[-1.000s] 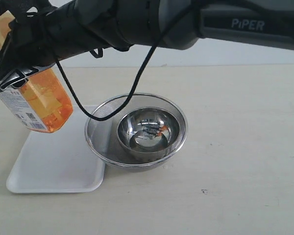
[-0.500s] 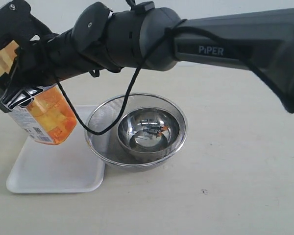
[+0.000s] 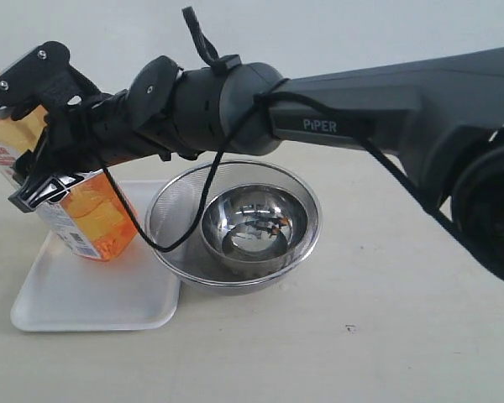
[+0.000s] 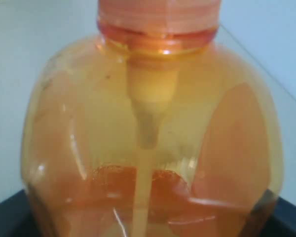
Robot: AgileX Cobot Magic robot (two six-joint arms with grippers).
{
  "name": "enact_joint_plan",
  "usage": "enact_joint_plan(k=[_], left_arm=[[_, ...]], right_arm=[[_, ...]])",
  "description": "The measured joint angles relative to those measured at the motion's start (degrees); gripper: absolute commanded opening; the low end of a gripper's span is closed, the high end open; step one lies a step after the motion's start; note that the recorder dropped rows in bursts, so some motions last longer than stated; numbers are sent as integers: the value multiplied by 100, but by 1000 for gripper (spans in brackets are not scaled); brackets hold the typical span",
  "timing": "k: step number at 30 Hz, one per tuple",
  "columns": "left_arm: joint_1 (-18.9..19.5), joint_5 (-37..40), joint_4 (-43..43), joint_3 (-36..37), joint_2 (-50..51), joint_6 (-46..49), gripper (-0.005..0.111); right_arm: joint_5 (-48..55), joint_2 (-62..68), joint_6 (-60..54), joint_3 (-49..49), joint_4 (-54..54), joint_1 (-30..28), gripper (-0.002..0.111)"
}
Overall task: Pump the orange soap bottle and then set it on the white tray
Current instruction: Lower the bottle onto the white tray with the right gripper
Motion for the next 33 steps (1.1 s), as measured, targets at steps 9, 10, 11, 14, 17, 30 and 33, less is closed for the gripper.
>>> enact_joint_plan(k=[9, 10, 11, 14, 17, 30, 33], left_arm=[[0, 0, 0, 0, 0, 0, 5], [0, 0, 0, 0, 0, 0, 5], [0, 0, 0, 0, 0, 0, 5], [0, 0, 0, 0, 0, 0, 5], [0, 0, 0, 0, 0, 0, 5], [0, 0, 0, 0, 0, 0, 5], [0, 0, 0, 0, 0, 0, 5]], right_arm=[[70, 63, 0, -59, 101, 0, 17], [82, 63, 0, -59, 106, 0, 22], [82, 63, 0, -59, 106, 0, 28], [90, 63, 0, -59, 106, 0, 34], [90, 63, 29, -59, 106, 0, 34], [163, 63, 90, -59, 114, 0, 40], [177, 63, 90, -59, 114, 0, 51]])
